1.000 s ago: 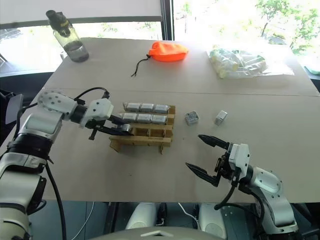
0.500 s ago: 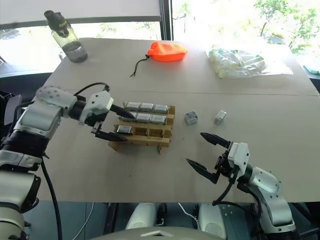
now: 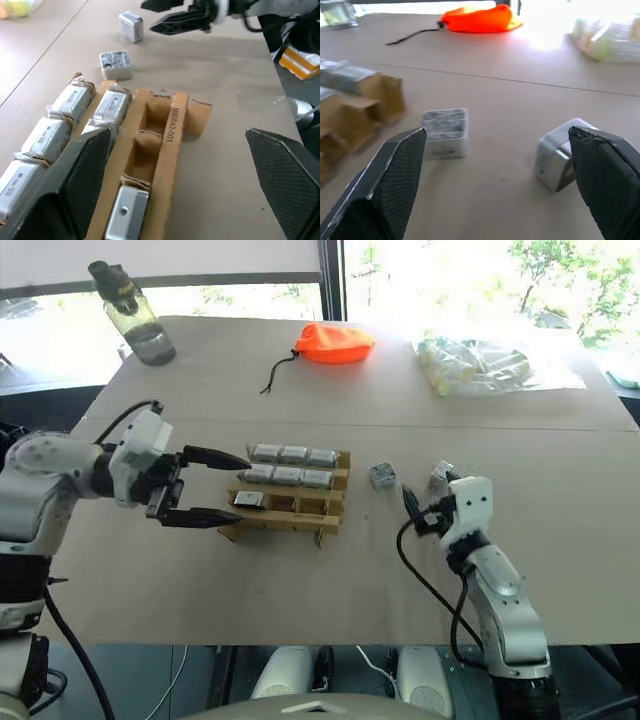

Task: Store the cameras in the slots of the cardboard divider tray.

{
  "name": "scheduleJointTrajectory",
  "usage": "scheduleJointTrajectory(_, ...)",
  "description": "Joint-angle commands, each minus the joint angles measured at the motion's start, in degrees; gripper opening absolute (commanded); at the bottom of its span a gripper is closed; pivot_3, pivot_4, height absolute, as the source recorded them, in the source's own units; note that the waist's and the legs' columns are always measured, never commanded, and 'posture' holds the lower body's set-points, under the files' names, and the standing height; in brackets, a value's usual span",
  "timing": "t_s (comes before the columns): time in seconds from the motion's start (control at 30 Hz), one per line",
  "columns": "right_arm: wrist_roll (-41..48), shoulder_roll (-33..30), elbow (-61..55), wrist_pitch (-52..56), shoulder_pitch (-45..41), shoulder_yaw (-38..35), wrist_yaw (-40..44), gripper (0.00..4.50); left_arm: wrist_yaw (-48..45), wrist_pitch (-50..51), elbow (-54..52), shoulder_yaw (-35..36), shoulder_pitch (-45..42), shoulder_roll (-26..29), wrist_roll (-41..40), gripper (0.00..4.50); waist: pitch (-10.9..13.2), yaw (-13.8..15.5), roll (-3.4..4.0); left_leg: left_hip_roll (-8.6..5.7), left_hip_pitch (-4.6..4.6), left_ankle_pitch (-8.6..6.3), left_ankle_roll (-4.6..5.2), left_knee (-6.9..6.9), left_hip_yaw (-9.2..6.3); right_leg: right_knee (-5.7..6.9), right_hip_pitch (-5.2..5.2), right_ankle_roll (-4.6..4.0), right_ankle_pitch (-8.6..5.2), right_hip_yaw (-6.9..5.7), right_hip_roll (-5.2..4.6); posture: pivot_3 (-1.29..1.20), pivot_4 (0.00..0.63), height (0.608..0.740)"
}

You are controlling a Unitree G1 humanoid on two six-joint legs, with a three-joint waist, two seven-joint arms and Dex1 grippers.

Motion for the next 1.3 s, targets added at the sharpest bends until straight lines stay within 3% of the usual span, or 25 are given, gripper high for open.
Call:
scheduleJointTrajectory(0.03,-1.39,2.30,-3.67,7.06,-3.89,-0.38,-6.32,4.50,4.86,2.29,-6.62,6.10,2.98,0.81,-2.44,4.47,0.00,-0.14,0.01,0.00,0.01,0.00,0.00,-0.01,0.00,-0.01,0.00,0.00,0.00,0.08,0.00,0.00,0.150,0.726)
scheduleJointTrajectory(0.37,-2.85,8.77,-0.41,13.51,-7.69,-1.69,-14.21,4.50,8.37,5.35,-12.73,10.31,7.32,1.54,-5.52,4.47,-0.01,-0.40,-0.01,-0.04,0.05,0.00,-0.01,-0.14,0.02,-0.04,-0.01,-0.01,0.00,0.15,0.01,0.00,0.150,0.726)
scheduleJointTrajectory(0.8,-3.59,9.93,2.03,13.31,-9.16,-2.76,-15.87,4.50,7.83,4.69,-13.20,9.89,7.41,2.20,-5.67,4.47,-0.01,-1.53,0.00,-0.04,0.02,0.00,-0.01,-0.24,0.10,-0.05,-0.13,-0.01,0.00,0.21,0.02,0.00,0.150,0.726)
scheduleJointTrajectory(0.93,-3.95,9.79,2.25,12.81,-9.17,-2.70,-15.95,2.80,7.78,4.33,-12.83,9.56,7.08,2.01,-5.30,4.50,-0.01,-1.53,0.00,-0.04,0.00,0.00,-0.02,-0.25,0.15,-0.04,-0.18,-0.01,0.00,0.28,0.02,0.00,0.150,0.726)
scheduleJointTrajectory(1.07,-4.41,9.49,2.80,12.14,-9.26,-2.54,-15.61,0.82,7.85,3.88,-12.56,9.21,6.99,1.85,-4.98,4.50,-0.01,-1.54,0.00,-0.04,0.00,0.00,-0.01,-0.25,0.17,-0.04,-0.19,0.00,0.00,0.29,0.02,0.00,0.150,0.726)
scheduleJointTrajectory(1.23,-6.81,5.57,3.07,8.84,-9.09,0.16,-11.82,0.68,7.91,3.67,-12.61,9.31,7.20,1.98,-5.08,4.50,-0.01,-1.55,0.00,-0.04,-0.01,0.00,-0.02,-0.25,0.19,-0.02,-0.21,0.00,0.00,0.34,0.02,0.00,0.150,0.726)
scheduleJointTrajectory(1.3,-6.18,2.54,2.46,5.71,-8.70,2.02,-6.69,0.68,7.90,3.61,-12.64,9.66,7.54,2.15,-5.06,4.50,-0.01,-1.55,0.00,-0.05,-0.03,0.00,-0.01,-0.26,0.24,-0.02,-0.27,0.00,0.00,0.35,0.02,0.00,0.150,0.726)
